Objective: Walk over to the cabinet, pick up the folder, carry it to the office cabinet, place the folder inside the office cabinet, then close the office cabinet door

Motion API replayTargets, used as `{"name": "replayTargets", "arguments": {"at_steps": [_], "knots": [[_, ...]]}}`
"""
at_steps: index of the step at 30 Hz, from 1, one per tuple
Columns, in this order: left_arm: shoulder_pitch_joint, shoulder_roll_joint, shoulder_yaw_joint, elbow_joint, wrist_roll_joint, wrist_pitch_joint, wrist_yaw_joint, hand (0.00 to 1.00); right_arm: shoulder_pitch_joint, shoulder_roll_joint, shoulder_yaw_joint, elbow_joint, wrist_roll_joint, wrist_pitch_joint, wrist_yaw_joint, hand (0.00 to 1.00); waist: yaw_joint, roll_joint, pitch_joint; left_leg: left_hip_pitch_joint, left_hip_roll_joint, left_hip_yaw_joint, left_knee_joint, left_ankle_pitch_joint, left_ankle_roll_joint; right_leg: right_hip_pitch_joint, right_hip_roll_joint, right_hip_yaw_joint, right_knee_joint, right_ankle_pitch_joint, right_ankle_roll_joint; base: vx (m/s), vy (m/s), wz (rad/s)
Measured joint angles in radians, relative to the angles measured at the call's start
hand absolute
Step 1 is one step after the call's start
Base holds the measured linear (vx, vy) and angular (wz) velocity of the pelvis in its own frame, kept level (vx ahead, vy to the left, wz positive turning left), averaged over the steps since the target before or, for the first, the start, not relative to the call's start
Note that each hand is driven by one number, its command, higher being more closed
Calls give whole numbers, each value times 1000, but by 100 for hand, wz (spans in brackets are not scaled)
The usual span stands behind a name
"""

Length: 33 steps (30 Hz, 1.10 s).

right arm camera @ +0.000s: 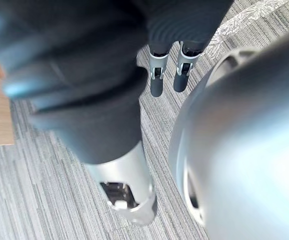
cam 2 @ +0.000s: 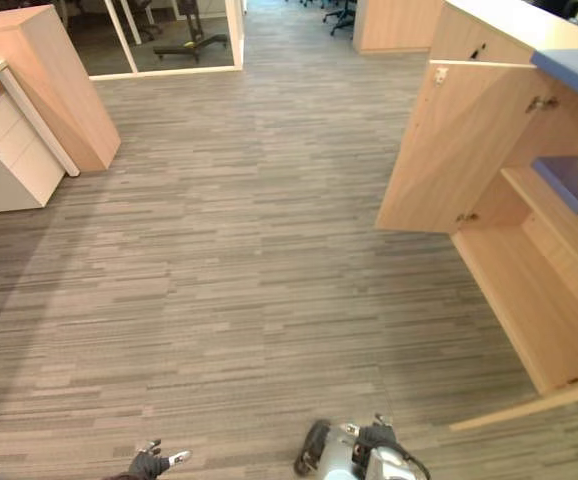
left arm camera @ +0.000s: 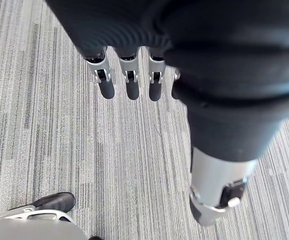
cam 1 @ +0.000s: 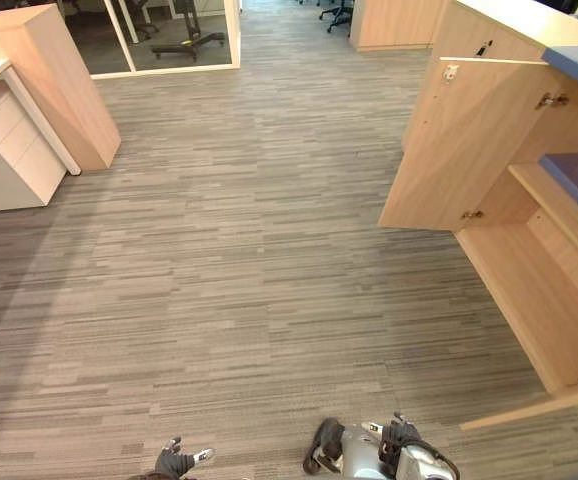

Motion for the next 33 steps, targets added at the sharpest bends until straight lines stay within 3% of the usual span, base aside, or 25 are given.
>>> {"name": "replayTargets", "arguments": {"at_steps": [2,4,6,7,8,10,12,14,16,18,20,22,24,25,26,27,29,30,32,33], "knots": [[0,-23,60,-1,14,3,-9,0,6,5,-46,2,0,0,0,0,0,21,-10,1,54,-16,-4,-32,-36,5,49,-32,1,-60,14,339,-190,11],[1,-27,78,-3,14,7,-12,0,29,13,-78,-3,3,0,0,0,-2,21,-12,16,101,-31,19,-58,-53,42,87,-66,0,-112,25,381,-244,33],[1,-28,101,-3,13,8,-17,0,51,20,-98,-6,6,-1,0,0,-2,17,-16,-4,151,-58,163,-98,-98,110,120,-95,-18,-149,24,425,-311,37],[2,-33,125,-15,10,9,-18,0,69,29,-103,-17,11,-1,-1,0,-4,18,-21,-76,185,-76,375,-121,-138,161,142,-103,-55,-152,20,405,-316,13],[9,-49,158,-27,3,9,-18,0,79,31,-103,-29,19,-2,-1,0,3,28,-28,-177,221,-85,621,-105,-171,207,172,-100,-98,-152,20,374,-259,-2],[21,-70,207,-37,-11,9,-15,0,81,22,-103,-34,23,-2,-1,0,8,50,-32,-298,276,-90,928,-72,-208,262,215,-79,-140,-155,26,287,-90,-39],[36,-81,240,-40,-14,11,-10,0,81,23,-99,-33,24,0,-1,0,17,51,-30,-384,308,-72,1077,-75,-197,327,243,-39,-185,-157,31,339,17,-60],[39,-85,256,-39,-47,11,3,0,84,22,-106,-18,26,2,-1,0,30,45,-25,-461,315,-54,1048,-97,-159,390,245,8,-232,-149,48,370,50,-69],[44,-88,257,-37,-75,11,12,0,74,13,-106,14,31,5,-2,0,47,42,-23,-506,301,-60,887,-114,-131,428,230,53,-267,-138,66,259,88,-73],[46,-88,260,-33,-91,9,22,0,63,16,-104,21,32,5,-4,0,56,31,-15,-527,269,-125,647,-108,-135,459,202,100,-296,-131,91,249,157,-71],[57,-95,274,-27,-100,8,35,0,54,15,-72,18,35,4,-6,0,58,31,-16,-522,256,-283,323,-32,-146,474,169,170,-303,-148,148,263,223,-80],[66,-101,286,-27,-106,6,41,0,55,13,-56,18,35,3,-7,0,61,34,-22,-519,265,-399,220,6,-183,483,149,226,-287,-173,195,398,426,-83],[73,-98,287,-22,-111,6,41,0,65,18,-56,17,36,3,-9,0,71,29,-44,-522,245,-424,259,119,-218,488,110,284,-278,-192,246,490,548,-105],[84,-92,291,-22,-114,5,40,0,75,27,-56,19,36,3,-8,0,88,13,-64,-529,217,-392,317,182,-217,489,66,333,-283,-184,275,481,540,-113],[82,-77,294,-18,-114,5,41,0,81,51,-55,17,36,4,-4,0,89,-19,-86,-539,184,-324,362,141,-181,465,6,371,-274,-153,299,456,529,-110],[80,-74,293,-18,-114,4,40,0,79,56,-55,17,35,5,-3,0,93,-25,-98,-538,173,-292,370,123,-162,445,-17,390,-264,-129,301,405,499,-104],[69,-77,289,-11,-111,4,40,0,76,56,-56,3,33,12,5,0,104,-12,-115,-479,133,-183,348,84,-103,378,-101,425,-189,-30,291,337,464,-107],[68,-79,285,-11,-109,4,40,0,77,54,-56,-1,30,16,6,0,103,-6,-115,-455,120,-163,337,77,-90,367,-123,420,-156,-7,267,268,439,-94],[67,-82,256,-10,-90,6,37,0,79,49,-56,-27,17,23,11,0,94,15,-124,-369,94,-84,283,63,-57,274,-202,397,28,58,161,188,440,-80],[68,-81,253,-10,-81,6,34,0,80,50,-56,-37,17,23,11,0,88,16,-125,-345,89,-66,266,63,-47,259,-219,372,75,66,148,112,338,-58]]}}
